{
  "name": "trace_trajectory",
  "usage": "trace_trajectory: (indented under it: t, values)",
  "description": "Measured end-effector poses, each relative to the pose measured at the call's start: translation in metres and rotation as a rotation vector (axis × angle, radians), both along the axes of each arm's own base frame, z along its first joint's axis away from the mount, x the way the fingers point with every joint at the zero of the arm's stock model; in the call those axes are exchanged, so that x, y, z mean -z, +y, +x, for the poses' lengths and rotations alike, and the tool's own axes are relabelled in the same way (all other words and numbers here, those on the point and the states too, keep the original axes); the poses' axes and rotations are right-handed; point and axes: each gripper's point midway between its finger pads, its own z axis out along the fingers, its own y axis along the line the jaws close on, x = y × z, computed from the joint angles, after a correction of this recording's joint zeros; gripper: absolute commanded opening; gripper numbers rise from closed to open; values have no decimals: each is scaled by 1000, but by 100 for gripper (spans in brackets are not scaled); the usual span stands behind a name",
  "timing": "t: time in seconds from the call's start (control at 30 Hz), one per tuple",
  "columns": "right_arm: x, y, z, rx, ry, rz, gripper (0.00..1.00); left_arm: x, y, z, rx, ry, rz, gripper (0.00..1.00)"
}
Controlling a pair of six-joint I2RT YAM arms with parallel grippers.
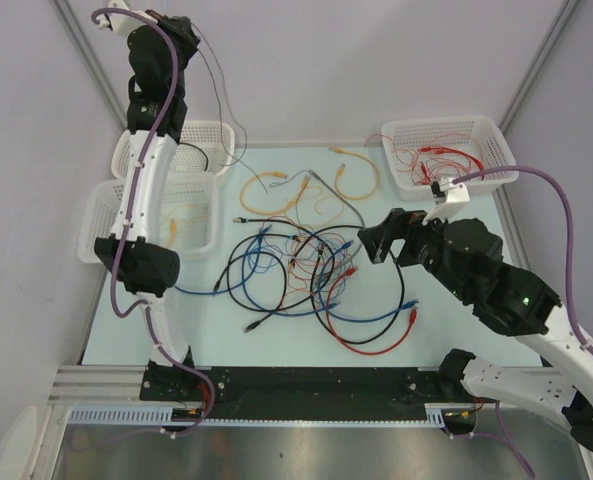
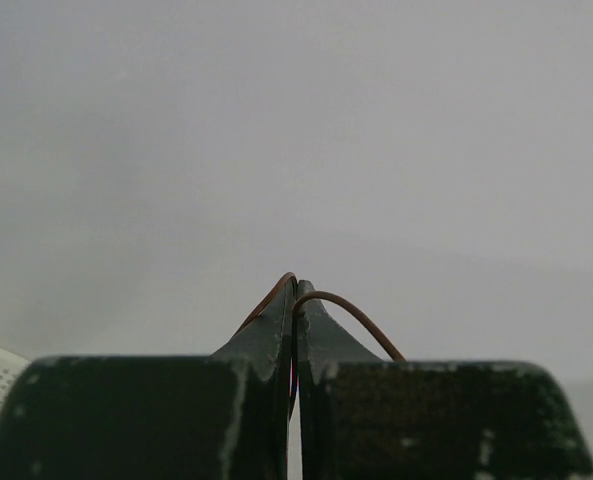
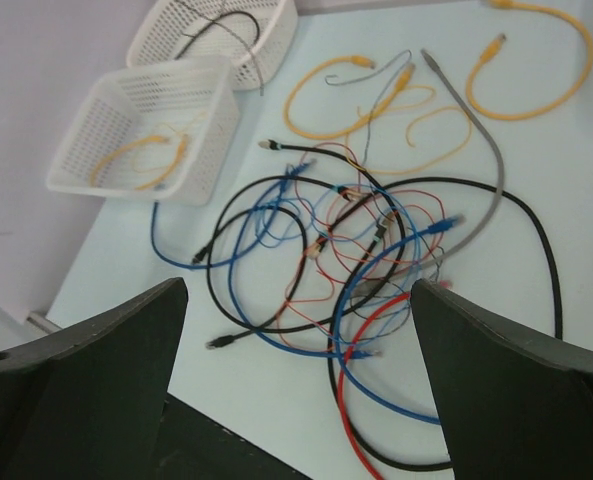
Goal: Untangle the cables
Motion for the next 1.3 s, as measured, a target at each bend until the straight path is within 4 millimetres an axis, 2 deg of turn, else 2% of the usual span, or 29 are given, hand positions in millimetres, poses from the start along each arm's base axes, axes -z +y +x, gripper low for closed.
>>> trace_trajectory:
  t: [0.17,0.27,0.37,0.47,0.77,0.93,1.03,1.13,1.2,1.3]
  values:
    - [35,0,12,10,56,-81,100,60,41,52,-135,68,6,0]
    - [46,-3,21,24,72,-113,100,80,60,70,-185,80,19,0]
    - [54,-7,29,36,78,-126,100,90,77,83,-225,61,35,0]
    - [61,-10,34,36,89,-129,100,88,92,86,-263,32,41,0]
    - [76,-6,43,23,116,-147,100,52,130,77,-337,-100,40,0]
    - [79,-5,43,16,120,-148,100,50,131,77,-347,-110,94,0]
    - [79,-4,43,14,119,-148,99,74,122,82,-336,-63,117,0]
    - [81,-4,43,13,121,-152,100,113,109,90,-336,25,153,0]
    - [82,-4,43,13,122,-153,100,131,98,95,-342,74,183,0]
    - [81,-5,43,14,117,-155,100,141,82,97,-375,103,243,0]
